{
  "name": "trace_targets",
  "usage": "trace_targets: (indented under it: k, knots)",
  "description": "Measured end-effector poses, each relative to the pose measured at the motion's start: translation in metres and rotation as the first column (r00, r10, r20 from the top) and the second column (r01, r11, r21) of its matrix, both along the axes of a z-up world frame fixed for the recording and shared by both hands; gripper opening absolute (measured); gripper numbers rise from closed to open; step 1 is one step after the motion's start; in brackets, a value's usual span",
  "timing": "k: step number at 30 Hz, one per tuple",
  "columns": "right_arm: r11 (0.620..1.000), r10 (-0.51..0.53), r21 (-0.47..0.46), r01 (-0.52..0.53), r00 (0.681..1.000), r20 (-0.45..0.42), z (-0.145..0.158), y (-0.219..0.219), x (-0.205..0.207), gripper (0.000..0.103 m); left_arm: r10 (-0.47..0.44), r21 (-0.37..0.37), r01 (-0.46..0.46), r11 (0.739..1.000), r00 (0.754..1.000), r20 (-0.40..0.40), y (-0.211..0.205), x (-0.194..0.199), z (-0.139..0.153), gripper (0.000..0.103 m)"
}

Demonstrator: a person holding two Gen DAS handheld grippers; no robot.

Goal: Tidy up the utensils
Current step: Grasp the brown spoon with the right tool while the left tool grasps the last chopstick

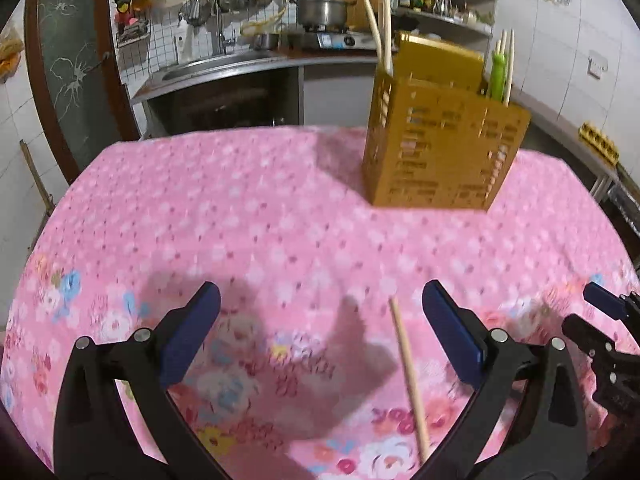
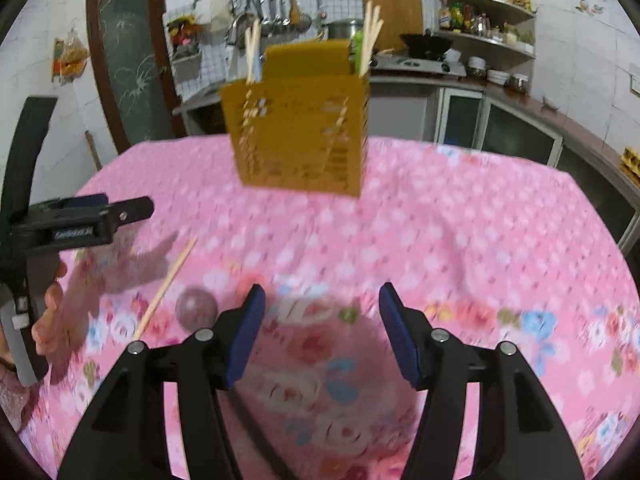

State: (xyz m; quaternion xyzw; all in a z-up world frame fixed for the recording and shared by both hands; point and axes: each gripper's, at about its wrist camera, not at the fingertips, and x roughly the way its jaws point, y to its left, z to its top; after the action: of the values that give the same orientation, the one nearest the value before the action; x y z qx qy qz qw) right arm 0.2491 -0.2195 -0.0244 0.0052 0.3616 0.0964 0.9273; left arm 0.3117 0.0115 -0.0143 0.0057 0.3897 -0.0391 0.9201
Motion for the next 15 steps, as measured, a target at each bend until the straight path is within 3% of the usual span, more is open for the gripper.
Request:
trace_targets:
  k: [12,14,15]
  knots:
    - [0.977,0.18,-0.097,-0.189,0.979,-0.096,-0.018,0.061,-0.005,0.056,0.033,0.035,-0.032,0.999,0.998,-0.047,0.027,-0.009,-0.004,0.098]
    - [0.974,0.18,-0.117,-0.194,0.976,-0.118,-0.022,0.067,-0.001,0.041,0.038,0.028,-0.037,0.999,0.998,-0.053,0.031,-0.009,-0.005,0.098]
    - [0.974,0.184,-0.107,-0.198,0.974,-0.132,-0.024,0.068,0.002,0.039,0.039,0.023,-0.038,0.999,0.998,-0.055,0.032,-0.008,-0.005,0.098]
